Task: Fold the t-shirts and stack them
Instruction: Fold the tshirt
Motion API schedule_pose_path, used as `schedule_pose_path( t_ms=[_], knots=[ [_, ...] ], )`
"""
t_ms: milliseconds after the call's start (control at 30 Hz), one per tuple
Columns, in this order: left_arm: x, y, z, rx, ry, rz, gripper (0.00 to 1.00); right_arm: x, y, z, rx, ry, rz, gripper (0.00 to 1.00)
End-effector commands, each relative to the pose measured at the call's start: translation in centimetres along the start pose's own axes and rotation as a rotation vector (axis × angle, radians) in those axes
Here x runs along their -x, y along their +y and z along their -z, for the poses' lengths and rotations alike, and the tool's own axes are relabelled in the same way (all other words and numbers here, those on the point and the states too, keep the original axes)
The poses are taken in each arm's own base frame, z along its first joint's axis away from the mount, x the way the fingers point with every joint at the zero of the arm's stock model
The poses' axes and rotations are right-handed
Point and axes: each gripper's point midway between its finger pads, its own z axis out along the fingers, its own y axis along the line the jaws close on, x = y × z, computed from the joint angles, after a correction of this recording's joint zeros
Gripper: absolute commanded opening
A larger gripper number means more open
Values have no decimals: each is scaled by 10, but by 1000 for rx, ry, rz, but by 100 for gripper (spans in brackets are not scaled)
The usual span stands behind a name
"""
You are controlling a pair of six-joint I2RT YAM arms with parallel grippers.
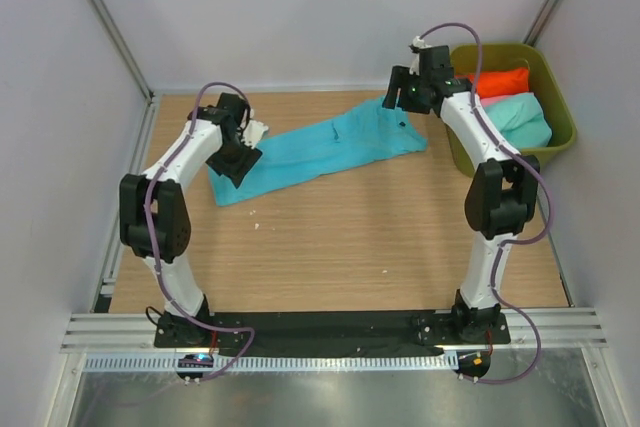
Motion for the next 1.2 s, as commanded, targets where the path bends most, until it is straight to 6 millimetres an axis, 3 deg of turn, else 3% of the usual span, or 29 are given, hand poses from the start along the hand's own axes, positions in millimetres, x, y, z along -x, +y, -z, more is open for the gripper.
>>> schedule_pose_path(
  t_ms=[0, 67, 300, 633, 900, 1000, 1167],
  knots=[
    [12, 21, -17, 70, -15, -125, 59, -55, 9, -12, 86, 170, -201, 68],
    [13, 20, -27, 51, 3, -163, 58, -66, 5, -16, 80, 195, -210, 68],
    [-2, 17, -54, 14, 87, -235, 55, -71, -14, -31, 61, 197, -295, 69],
    [-29, 4, -77, -67, 198, -277, 49, -86, -33, -51, 29, 226, -285, 69],
    [-48, -3, -84, -109, 275, -288, 44, -90, -54, -61, 2, 234, -291, 70],
    [-55, -6, -86, -119, 297, -285, 38, -92, -60, -63, -10, 236, -287, 70],
    [-58, -12, -83, -147, 315, -269, 14, -88, -65, -71, -23, 223, -269, 69]
  ],
)
